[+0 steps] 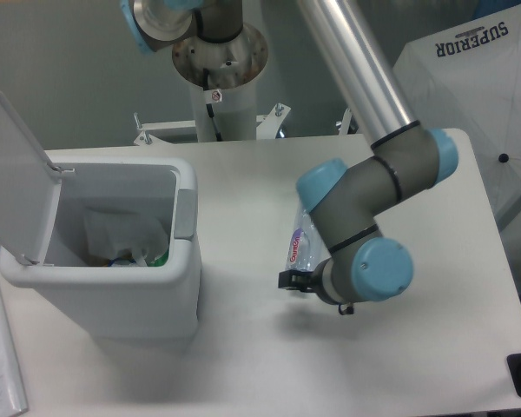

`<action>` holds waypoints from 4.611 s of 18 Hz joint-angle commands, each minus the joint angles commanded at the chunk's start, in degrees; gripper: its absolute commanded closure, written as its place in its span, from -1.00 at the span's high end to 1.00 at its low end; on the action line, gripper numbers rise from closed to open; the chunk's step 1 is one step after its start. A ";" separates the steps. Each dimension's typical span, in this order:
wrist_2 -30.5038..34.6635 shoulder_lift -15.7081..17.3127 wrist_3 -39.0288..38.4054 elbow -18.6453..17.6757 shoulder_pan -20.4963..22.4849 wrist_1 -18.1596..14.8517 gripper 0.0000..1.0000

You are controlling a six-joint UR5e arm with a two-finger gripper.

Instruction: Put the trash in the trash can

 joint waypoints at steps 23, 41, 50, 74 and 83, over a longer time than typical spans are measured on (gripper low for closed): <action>7.39 -1.14 0.79 -1.67 -2.82 -0.18 -0.48; -2.17 3.07 1.23 3.86 1.13 0.61 -1.00; -21.59 9.83 4.22 7.21 6.14 6.92 -1.00; -54.65 29.17 -11.86 5.10 7.82 27.60 -1.00; -59.15 40.33 -8.45 -10.80 4.22 29.53 -1.00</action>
